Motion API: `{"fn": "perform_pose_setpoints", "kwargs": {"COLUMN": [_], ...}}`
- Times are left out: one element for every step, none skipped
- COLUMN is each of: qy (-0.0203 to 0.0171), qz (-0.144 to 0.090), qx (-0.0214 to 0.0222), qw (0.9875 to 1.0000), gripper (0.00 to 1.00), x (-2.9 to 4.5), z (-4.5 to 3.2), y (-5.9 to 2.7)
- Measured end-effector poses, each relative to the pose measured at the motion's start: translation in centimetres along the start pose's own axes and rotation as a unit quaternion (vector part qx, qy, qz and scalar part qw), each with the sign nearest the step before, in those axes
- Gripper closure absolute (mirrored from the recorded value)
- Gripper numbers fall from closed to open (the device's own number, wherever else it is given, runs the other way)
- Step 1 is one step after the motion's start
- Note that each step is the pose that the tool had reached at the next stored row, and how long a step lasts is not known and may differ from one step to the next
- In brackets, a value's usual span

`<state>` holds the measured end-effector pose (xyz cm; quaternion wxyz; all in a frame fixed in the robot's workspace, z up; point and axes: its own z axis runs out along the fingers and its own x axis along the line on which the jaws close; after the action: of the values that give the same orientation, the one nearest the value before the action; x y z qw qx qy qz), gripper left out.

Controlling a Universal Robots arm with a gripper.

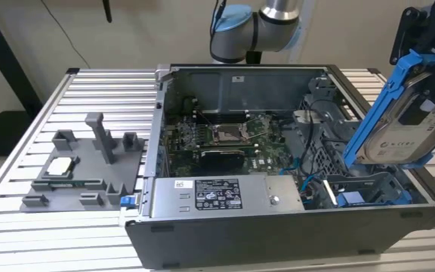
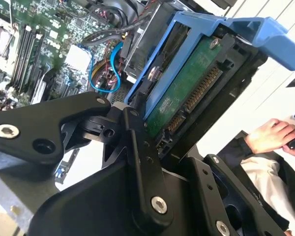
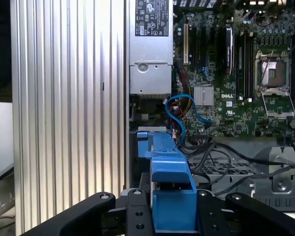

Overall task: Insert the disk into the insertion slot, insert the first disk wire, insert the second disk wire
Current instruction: 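Insert the disk into the insertion slot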

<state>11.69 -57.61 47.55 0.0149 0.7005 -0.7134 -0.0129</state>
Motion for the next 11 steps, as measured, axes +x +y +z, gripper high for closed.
{"fn": "perform_pose_setpoints", "kwargs": {"qy": [-0.0001,-0.0001,-0.0001,0.0000,0.0001,0.0000,0.0001,0.0000,0.0000,0.0000,0.0001], "qz": [0.000,0.000,0.000,0.000,0.000,0.000,0.000,0.000,0.000,0.000,0.000], "qx": [0.0000,0.0000,0.0000,0.0000,0.0000,0.0000,0.0000,0.0000,0.0000,0.0000,0.0000], "qw": [1.0000,1.0000,1.0000,1.0000,1.0000,1.0000,1.0000,1.0000,1.0000,1.0000,1.0000], "gripper": [0.68,0.68,0.68,0.68,0.68,0.68,0.68,0.68,0.68,0.68,0.68], "x": [0.00,0.00,-0.01,-0.02,-0.02,-0.02,-0.02,-0.02,-0.02,-0.03,-0.03], "z": [0.04,0.07,0.11,0.14,0.17,0.21,0.25,0.29,0.32,0.36,0.40], "y": [0.00,0.00,-0.01,-0.01,-0.02,-0.02,-0.03,-0.03,-0.03,-0.04,-0.08]}}
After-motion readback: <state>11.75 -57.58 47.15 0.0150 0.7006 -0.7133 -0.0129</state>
